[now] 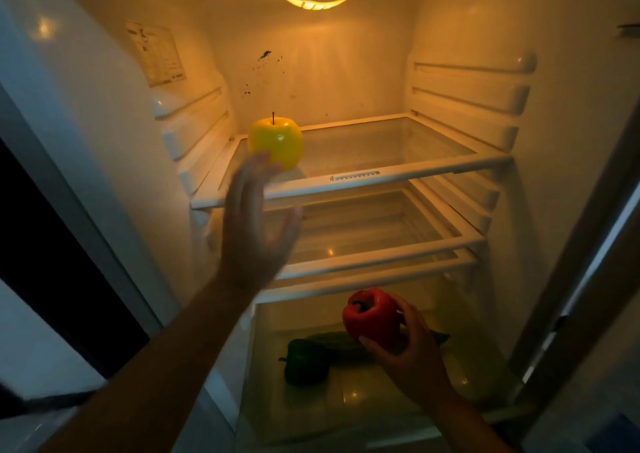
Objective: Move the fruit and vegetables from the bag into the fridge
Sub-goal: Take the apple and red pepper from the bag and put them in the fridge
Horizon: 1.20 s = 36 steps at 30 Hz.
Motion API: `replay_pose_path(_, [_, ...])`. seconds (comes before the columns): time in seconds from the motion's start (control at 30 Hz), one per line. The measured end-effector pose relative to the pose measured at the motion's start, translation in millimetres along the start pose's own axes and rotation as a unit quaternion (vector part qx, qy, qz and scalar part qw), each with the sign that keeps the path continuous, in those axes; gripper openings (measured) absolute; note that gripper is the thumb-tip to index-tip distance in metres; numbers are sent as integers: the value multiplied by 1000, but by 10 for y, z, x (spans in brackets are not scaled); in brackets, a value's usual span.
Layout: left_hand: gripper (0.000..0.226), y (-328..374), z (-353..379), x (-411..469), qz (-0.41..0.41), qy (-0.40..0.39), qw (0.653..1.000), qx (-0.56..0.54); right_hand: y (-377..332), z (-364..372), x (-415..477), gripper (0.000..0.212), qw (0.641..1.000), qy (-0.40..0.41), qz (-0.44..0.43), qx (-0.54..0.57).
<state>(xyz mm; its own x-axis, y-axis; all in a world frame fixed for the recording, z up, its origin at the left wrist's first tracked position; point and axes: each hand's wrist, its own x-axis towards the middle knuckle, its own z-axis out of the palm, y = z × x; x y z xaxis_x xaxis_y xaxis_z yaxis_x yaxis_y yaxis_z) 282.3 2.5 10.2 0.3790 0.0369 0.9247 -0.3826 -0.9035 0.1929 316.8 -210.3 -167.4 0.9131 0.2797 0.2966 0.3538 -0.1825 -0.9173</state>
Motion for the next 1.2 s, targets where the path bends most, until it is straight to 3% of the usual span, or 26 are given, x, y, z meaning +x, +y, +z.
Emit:
replay_pose_path(0.03, [46, 75, -13, -311, -3, -40, 999, -15, 11, -4, 18, 75, 1000, -3, 1, 7])
replay_pose_path(0.1, [45, 219, -66, -925, -100, -160, 981, -54, 53, -15, 45, 76, 1000, -11, 17, 17])
replay_pose_path(0.2, [34, 272, -64, -1682, -265, -346, 900, -26, 136, -9, 53, 78, 999, -28, 35, 0])
replay_pose_path(0.33, [45, 251, 5, -2278, -374, -445, 813, 44, 212, 74, -12, 91, 996, -66, 50, -30])
replay_pose_path(0.53, [52, 200, 54, -2441, -366, -462, 803, 92, 342, 321, -24, 88, 987, -119, 79, -67])
replay_pose_path(0.6, [67, 203, 46, -2437, -342, -482, 799, 106, 350, 383, -1, 83, 978, -152, 116, -85])
replay_pose_path(0.7, [78, 220, 32, -2408, -352, -488, 792, 103, 391, 459, 47, 63, 959, -208, 135, -137])
replay_pose_path(0.83, [94, 231, 23, -2392, -351, -482, 796, 107, 438, 513, 102, 32, 954, -253, 89, -132])
replay_pose_path(1.0, [88, 260, 13, -2374, -365, -462, 805, 74, 621, 609, 145, 27, 949, -264, 81, -151])
replay_pose_path(1.2, [63, 276, 17, -2319, -345, -474, 807, 75, 633, 609, 164, 26, 931, -285, 90, -211])
